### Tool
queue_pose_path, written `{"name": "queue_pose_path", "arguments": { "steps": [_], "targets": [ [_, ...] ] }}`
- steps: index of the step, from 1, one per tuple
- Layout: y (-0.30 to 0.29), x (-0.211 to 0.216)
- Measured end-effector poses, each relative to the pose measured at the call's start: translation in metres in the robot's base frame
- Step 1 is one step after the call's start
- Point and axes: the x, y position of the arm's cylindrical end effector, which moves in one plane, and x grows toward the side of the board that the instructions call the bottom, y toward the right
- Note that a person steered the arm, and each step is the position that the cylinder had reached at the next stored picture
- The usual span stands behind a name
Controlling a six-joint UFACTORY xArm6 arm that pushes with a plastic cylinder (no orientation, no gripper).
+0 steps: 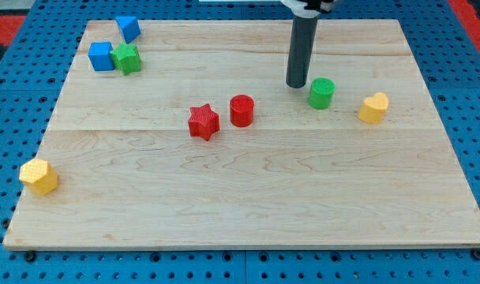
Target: Push the green star into the green circle
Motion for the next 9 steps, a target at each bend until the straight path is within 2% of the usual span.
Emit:
{"name": "queue_pose_path", "arguments": {
  "steps": [2, 3, 7, 9],
  "targets": [
    [0.066, 0.009],
    [0.058, 0.009],
    [-0.182, -0.079],
    [-0.29, -0.109]
  ]
}}
